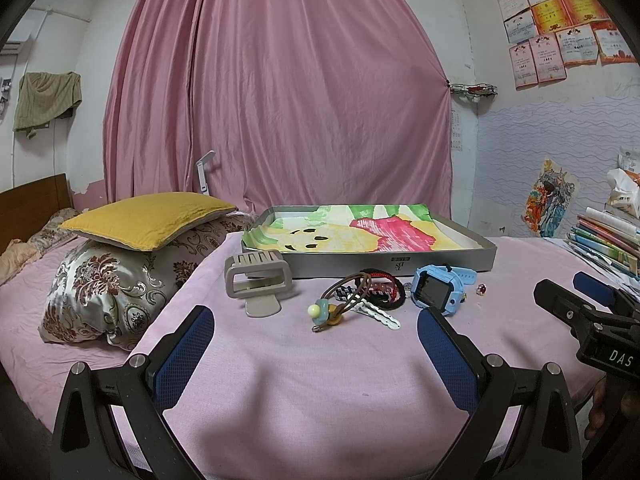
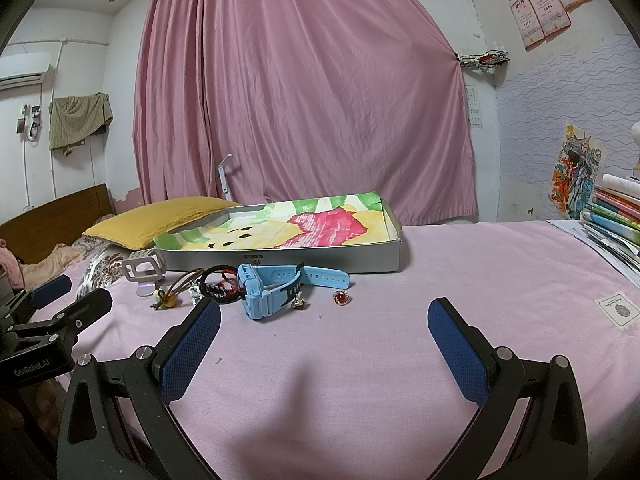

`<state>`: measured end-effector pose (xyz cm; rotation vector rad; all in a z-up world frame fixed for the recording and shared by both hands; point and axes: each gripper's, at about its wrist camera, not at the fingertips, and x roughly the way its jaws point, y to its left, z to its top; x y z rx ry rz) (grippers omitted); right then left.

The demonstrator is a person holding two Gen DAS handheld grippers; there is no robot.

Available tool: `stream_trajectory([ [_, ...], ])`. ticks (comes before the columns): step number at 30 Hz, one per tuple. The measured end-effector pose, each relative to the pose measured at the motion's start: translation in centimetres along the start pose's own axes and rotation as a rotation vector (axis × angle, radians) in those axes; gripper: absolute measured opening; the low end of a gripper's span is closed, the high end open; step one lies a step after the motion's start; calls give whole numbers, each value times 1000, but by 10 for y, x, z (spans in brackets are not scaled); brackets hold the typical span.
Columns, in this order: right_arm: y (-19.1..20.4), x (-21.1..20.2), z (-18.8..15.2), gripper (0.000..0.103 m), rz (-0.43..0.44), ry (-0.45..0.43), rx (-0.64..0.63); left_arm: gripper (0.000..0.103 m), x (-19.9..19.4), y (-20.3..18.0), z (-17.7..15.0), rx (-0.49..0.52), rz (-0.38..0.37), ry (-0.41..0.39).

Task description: Organize jewelry

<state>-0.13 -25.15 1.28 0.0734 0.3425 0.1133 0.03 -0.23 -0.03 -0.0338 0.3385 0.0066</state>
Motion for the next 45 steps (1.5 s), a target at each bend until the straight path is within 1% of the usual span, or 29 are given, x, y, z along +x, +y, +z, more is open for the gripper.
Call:
stream_trajectory([
  [26,2,2,0,102,1,6,0,102,0,-1,0,2,1,1],
  [31,6,2,-7,102,1,11,1,102,0,0,0,2,0,2],
  [38,3,7,1,102,18,30,-10,102,-3,-1,1,-7,2,16],
  [42,6,12,11,102,34,52,-29,102,8,3,-2,-16,7,32],
  [45,9,17,20,102,52,76,-44,102,16,10,4,-28,6,56],
])
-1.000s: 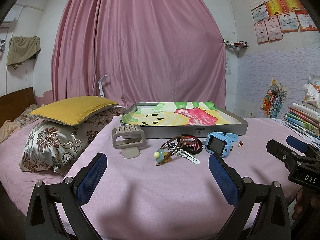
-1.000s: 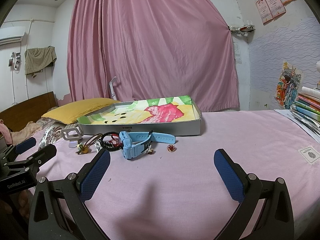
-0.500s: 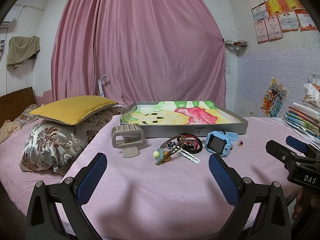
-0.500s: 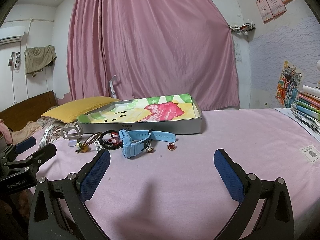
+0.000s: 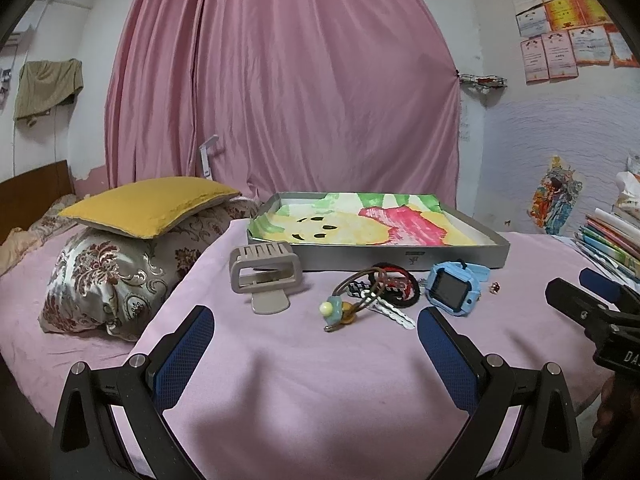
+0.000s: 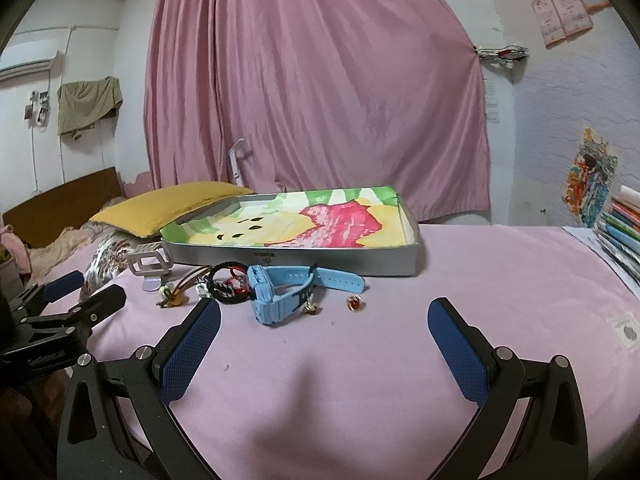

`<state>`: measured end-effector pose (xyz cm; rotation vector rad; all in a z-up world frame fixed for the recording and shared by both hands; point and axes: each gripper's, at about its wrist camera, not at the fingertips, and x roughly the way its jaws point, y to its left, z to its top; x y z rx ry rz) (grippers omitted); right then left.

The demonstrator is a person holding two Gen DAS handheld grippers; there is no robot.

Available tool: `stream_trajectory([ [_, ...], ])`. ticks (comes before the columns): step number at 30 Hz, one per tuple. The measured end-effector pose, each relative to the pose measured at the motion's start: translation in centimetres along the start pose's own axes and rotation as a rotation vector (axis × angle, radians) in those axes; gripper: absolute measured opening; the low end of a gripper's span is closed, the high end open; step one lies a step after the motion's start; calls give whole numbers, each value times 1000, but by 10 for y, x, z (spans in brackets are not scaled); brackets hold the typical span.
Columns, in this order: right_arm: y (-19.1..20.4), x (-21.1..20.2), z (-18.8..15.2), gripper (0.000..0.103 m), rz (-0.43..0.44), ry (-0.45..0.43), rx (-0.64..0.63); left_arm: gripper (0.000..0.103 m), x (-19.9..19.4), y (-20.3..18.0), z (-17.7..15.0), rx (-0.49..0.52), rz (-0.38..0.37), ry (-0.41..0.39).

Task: Organize jewelry
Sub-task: 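Grasp the green-yellow keychain charm with left tool while right tool grasps the blue smartwatch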

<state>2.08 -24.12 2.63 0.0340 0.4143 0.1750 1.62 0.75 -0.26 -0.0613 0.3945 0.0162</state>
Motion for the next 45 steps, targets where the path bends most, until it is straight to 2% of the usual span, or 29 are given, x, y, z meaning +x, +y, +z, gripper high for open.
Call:
stream_trajectory([
  [4,1,16,10,102,35,66,3,102,16,5,10,-3,-18,57],
  [11,-1,49,19,101,108,172,24,102,50,16,16,-62,-96,213],
  [14,6,65,21,95,140,222,0,90,64,18,16,-82,-117,268],
  [18,13,87,26,76,184,300,-18,77,79,17,17,-100,-153,331],
  [21,18,104,29,72,210,360,-42,69,89,15,17,-100,-193,369],
  [25,23,123,30,72,224,423,-61,60,94,11,20,-82,-215,394],
  [32,34,141,30,71,229,478,-99,46,102,12,27,-73,-223,428],
  [35,39,142,30,65,224,484,-120,34,106,14,29,-79,-226,436],
  [36,39,141,31,58,226,481,-119,30,107,14,29,-84,-230,441],
  [40,39,138,31,53,228,475,-125,26,105,14,28,-93,-241,439],
  [45,44,130,31,31,269,460,-154,26,100,10,27,-93,-268,425],
])
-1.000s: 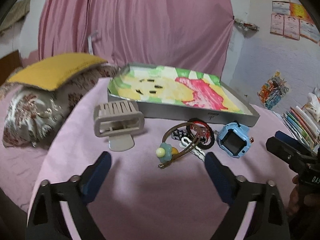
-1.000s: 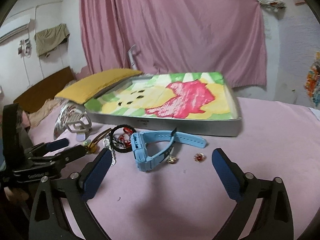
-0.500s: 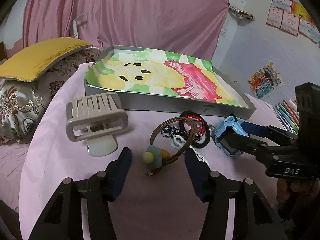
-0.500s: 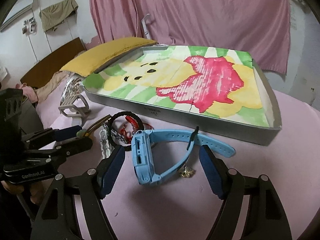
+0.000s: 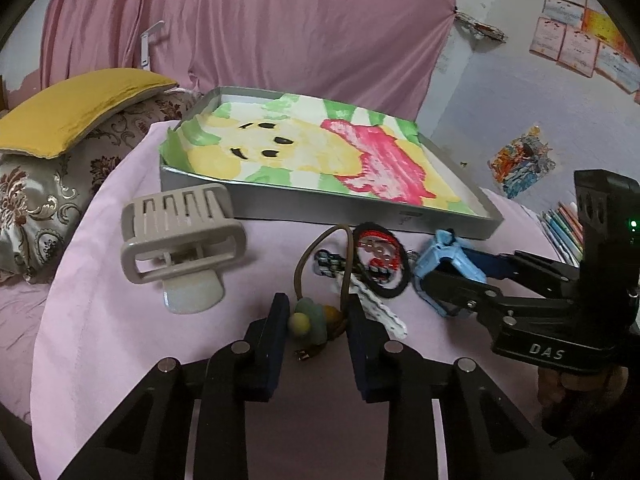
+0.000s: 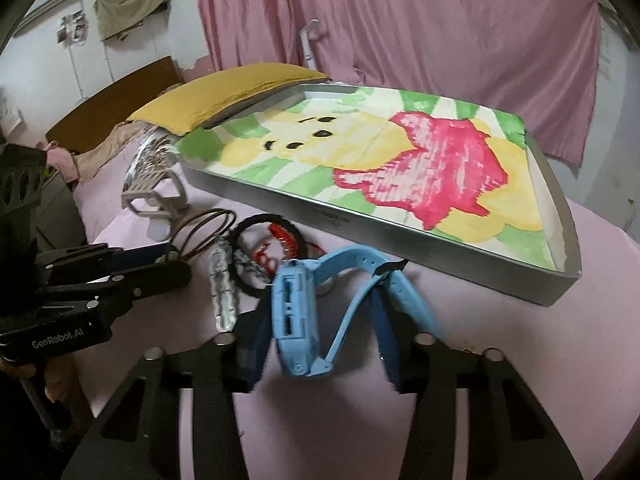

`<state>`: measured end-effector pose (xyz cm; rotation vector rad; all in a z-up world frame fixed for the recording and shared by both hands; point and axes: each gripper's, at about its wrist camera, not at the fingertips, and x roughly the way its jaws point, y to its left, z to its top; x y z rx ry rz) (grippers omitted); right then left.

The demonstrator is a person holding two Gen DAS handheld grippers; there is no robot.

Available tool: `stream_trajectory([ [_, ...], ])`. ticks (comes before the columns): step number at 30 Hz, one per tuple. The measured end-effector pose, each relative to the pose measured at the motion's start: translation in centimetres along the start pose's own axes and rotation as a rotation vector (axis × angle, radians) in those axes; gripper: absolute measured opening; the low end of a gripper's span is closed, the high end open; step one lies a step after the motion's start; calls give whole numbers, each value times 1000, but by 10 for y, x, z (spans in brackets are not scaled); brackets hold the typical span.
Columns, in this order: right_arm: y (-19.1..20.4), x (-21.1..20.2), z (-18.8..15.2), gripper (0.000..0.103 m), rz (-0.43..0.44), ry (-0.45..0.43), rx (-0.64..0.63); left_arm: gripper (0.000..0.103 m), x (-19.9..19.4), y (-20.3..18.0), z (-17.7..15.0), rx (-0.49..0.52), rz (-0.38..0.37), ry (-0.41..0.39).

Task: Organize jewelry
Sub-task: 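Grasp the green-yellow keychain charm with left tool while right tool grasps the blue smartwatch, then carry the keychain into the tray and open left tool while right tool releases the watch there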

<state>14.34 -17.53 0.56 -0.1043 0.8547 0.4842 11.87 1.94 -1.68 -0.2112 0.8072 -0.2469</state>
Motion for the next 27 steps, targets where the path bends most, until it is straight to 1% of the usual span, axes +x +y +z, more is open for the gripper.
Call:
stream_trajectory([
  [1,1,-1,-1,29,2,-3,-7,26,-2,-3,-1,7,-11,-9],
  [2,3,-4,-1,25,5,-10,-11,26,-3,-5,-1,14,-19,-19],
  [7,2,-20,-4,24,-2,-88,-6,26,-14,-14,-1,45,-50,-82],
  [10,3,-34,0,24,-2,-166,8,26,-25,-20,4,73,-52,-150],
  [13,1,-45,16,24,-21,-277,22,26,-34,-23,14,91,-49,-223],
  [16,1,-50,34,24,-43,-374,26,26,-41,-23,34,109,-22,-311],
  [20,0,-45,60,24,-98,-476,25,26,-38,-15,62,121,23,-388],
  [23,0,-36,76,24,-135,-509,14,26,-33,-7,81,132,46,-426],
  [25,0,-31,84,24,-148,-505,11,26,-27,-3,92,143,61,-434],
  [27,-1,-21,92,24,-151,-481,13,26,-22,2,101,144,73,-432],
])
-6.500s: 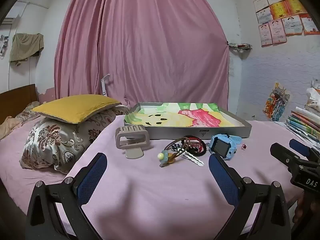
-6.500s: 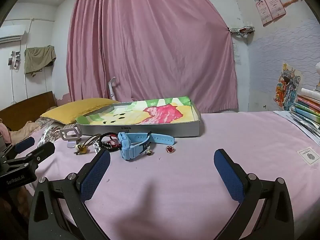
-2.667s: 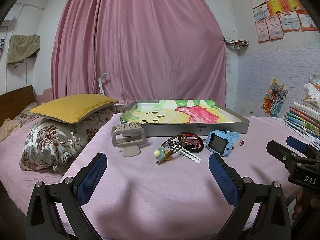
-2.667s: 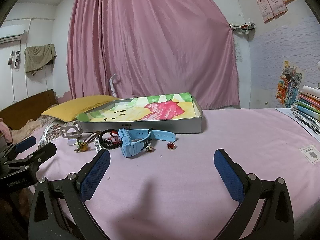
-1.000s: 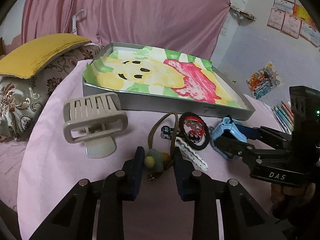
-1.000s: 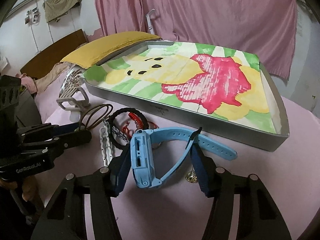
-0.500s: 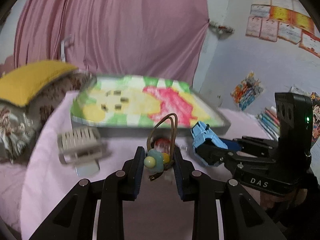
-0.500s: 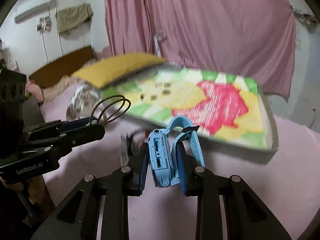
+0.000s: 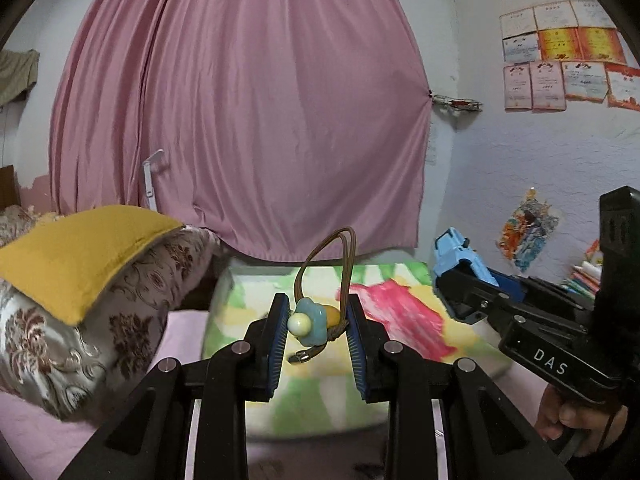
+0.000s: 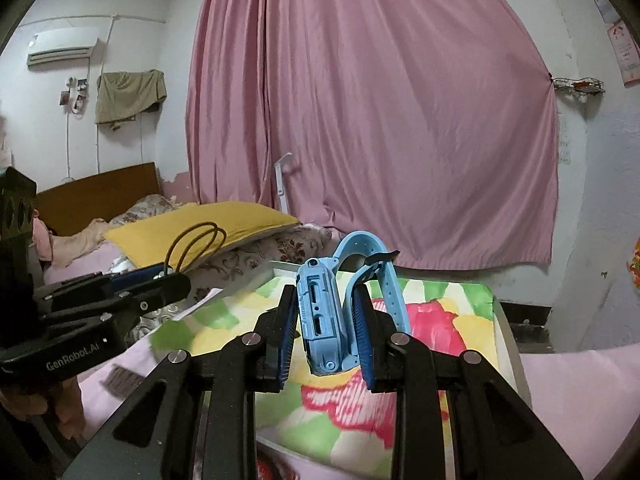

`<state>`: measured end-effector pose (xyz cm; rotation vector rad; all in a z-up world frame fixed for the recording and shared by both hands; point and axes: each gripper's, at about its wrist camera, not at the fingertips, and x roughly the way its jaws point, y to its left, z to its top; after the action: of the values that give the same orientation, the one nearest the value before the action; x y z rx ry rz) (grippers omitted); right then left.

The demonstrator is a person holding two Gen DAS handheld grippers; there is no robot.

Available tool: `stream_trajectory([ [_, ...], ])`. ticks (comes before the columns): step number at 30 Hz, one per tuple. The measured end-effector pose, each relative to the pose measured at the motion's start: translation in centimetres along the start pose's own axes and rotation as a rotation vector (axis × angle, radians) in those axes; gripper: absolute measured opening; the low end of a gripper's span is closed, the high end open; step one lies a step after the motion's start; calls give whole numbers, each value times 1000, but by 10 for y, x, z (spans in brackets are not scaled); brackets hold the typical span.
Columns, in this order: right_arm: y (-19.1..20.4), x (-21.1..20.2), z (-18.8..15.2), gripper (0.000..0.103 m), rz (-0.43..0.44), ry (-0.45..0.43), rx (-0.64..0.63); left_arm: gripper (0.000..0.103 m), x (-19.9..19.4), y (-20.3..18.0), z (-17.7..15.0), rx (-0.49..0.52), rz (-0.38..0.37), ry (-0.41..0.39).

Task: Organize jewelry
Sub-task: 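Carry the keychain into the tray and open left tool while right tool releases the watch there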

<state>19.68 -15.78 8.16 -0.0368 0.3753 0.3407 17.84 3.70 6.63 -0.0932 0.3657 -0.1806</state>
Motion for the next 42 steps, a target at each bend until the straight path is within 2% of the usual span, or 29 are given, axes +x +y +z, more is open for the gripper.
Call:
stream_trajectory([
  [3,1,19,-1,24,11,64,13,26,18,8,6,-9,15,39],
  [6,1,38,-9,24,28,148,24,26,36,17,8,-37,32,119],
  [13,-2,73,-31,24,77,354,69,26,70,33,-6,-88,32,346],
  [17,-3,79,-34,27,83,375,74,26,83,41,-13,-111,24,452],
  [20,-3,81,-35,32,80,384,74,26,91,42,-17,-117,14,519],
  [23,-5,81,-36,35,77,384,83,26,96,42,-19,-116,12,563],
  [26,-8,81,-39,44,86,387,100,27,96,41,-19,-112,8,571],
  [28,-8,80,-41,44,86,384,102,30,95,42,-19,-116,12,569],
  [31,-8,74,-43,48,83,375,107,42,91,43,-17,-131,22,550],
  [35,-10,58,-41,58,69,324,110,65,71,45,-15,-165,12,454],
  [40,-12,32,-38,66,32,236,109,72,42,48,-17,-187,23,337],
  [42,-11,20,-36,74,17,189,104,80,30,49,-17,-191,28,290],
])
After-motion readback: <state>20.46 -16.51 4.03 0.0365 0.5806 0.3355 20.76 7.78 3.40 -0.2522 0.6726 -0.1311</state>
